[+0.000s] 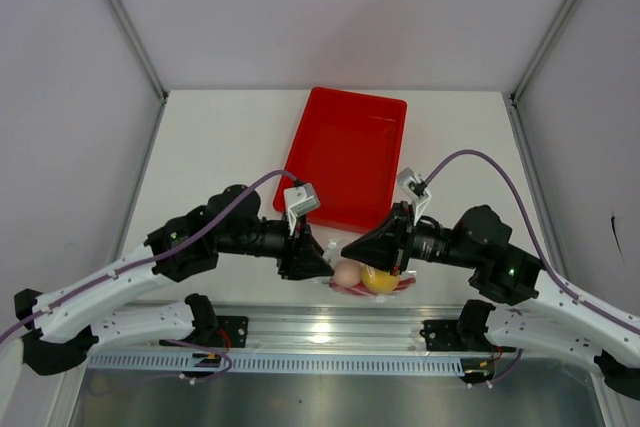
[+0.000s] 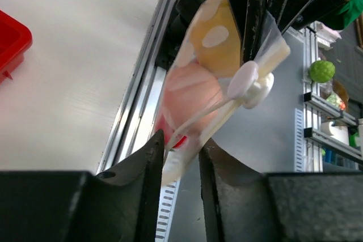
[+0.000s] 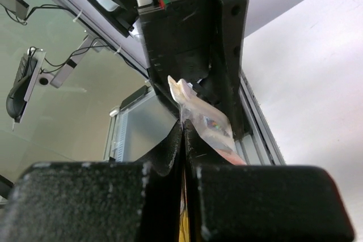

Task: Place the food in the zip-top bag and seal the zipper
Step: Zip the zipper food storage bag.

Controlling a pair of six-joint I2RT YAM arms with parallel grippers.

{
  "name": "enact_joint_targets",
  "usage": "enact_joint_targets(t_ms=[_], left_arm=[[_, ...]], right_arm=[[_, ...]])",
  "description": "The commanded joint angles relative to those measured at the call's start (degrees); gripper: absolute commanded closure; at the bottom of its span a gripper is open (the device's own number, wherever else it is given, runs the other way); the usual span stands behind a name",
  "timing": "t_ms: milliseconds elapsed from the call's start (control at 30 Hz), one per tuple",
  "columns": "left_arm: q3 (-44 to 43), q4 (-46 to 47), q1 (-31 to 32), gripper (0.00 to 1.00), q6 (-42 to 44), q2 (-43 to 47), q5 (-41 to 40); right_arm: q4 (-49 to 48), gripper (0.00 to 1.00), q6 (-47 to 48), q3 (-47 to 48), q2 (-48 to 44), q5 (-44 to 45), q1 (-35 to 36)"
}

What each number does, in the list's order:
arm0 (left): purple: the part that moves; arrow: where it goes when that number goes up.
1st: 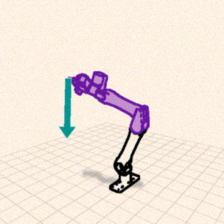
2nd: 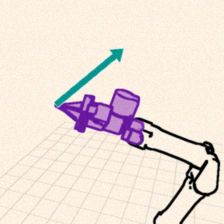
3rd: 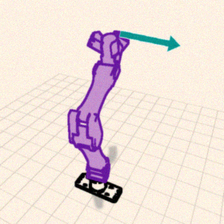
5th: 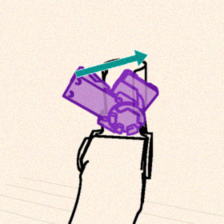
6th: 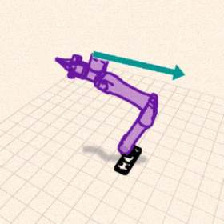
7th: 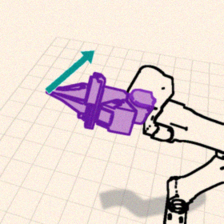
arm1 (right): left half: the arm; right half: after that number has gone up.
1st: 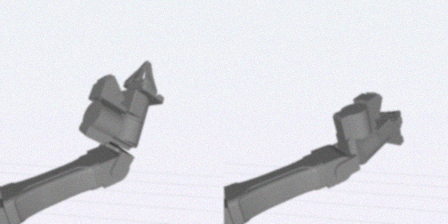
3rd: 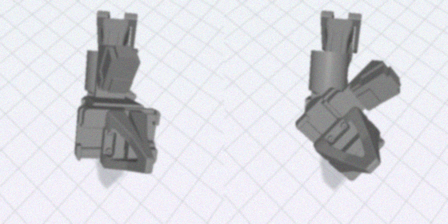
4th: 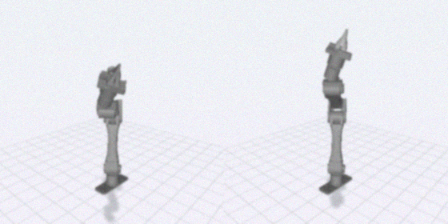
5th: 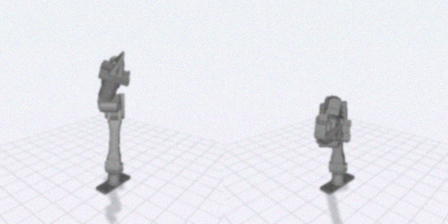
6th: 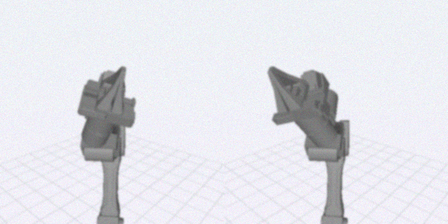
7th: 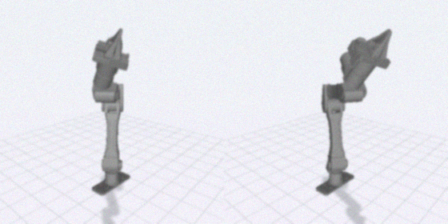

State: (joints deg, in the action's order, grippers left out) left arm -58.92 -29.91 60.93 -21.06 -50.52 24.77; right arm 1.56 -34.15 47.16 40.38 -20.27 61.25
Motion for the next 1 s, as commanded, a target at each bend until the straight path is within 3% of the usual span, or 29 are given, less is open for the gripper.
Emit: enact_joint_targets(t_ms=[0, 133, 167, 400, 633, 700, 733, 767, 967], left_arm=[[0.29, 2.49, -0.54, 0.70, 1.02, 1.39, 1.42], [-1.20, -0.22, -1.25, 0.98, 1.81, 1.57, 1.24], [-1.55, -0.76, -1.68, 0.99, 1.99, 1.65, 1.15], [-4.72, -4.36, -2.13, 0.99, 3.30, 1.22, 2.73], [-6.30, -5.86, -2.13, 0.99, 4.10, 1.30, 4.23], [-6.56, -6.04, -2.13, 0.99, 4.18, 1.13, 4.84], [-6.74, -6.04, -2.13, 0.99, 4.27, 0.95, 5.63], [-6.74, -6.21, -2.21, 1.00, 4.36, 0.87, 5.98], [-7.27, -6.12, -2.13, 0.99, 4.01, -0.01, 8.01]], right_arm=[[-2.80, 1.00, -0.13, 0.48, -1.09, -0.56, -0.08], [3.68, 1.00, 1.97, 2.14, -0.74, -0.65, -0.35], [4.93, 1.00, 2.68, 2.76, -0.31, -0.65, -0.35], [13.19, 0.97, 5.85, 7.33, 3.12, -3.63, -0.35], [15.40, 0.97, 7.52, 7.60, 3.04, -2.49, -0.43], [15.49, 0.92, 7.70, 7.16, 3.12, -2.49, -0.43], [15.49, 0.82, 7.87, 7.07, 3.21, -2.93, -0.43], [15.23, 0.79, 7.96, 6.81, 3.30, -3.19, -0.35], [14.35, 0.72, 8.93, 7.33, 5.06, -6.35, -0.87]])
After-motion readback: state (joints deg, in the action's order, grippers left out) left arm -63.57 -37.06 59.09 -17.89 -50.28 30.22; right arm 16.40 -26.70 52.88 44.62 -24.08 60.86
